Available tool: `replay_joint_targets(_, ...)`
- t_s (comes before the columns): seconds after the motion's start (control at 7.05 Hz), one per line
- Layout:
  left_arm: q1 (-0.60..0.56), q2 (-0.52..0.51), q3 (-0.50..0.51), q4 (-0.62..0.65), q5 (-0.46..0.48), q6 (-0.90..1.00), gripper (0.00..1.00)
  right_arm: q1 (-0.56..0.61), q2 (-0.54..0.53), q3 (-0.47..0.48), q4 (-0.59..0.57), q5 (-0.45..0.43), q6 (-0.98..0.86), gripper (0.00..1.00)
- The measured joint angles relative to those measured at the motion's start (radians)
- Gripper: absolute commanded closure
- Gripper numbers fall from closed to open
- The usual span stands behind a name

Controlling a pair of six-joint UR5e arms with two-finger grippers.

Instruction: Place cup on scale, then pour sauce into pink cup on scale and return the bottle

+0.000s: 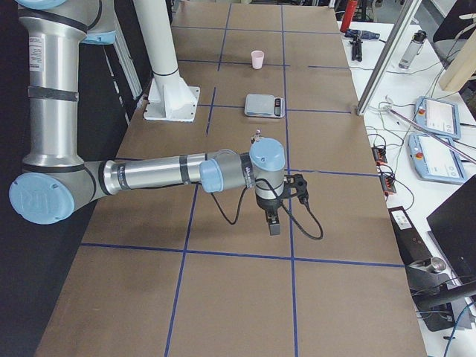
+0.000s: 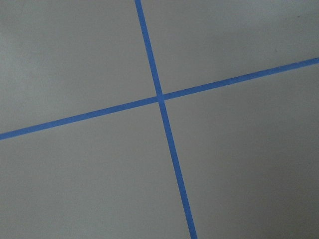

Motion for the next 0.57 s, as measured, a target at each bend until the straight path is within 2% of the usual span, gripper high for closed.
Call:
replay_joint_targets(0.28, 0.0, -0.069, 0.015, -0.172, -0.002, -0.012, 0.0, 0.001, 0.045, 0.002, -0.001, 0.023, 0.007, 0.0)
replay_joint_targets(0.57, 0.001, -0.138, 0.025, -0.244, -0.007, -0.082, 0.0, 0.003, 0.059, 0.011, -0.001, 0.105, 0.012, 0.0)
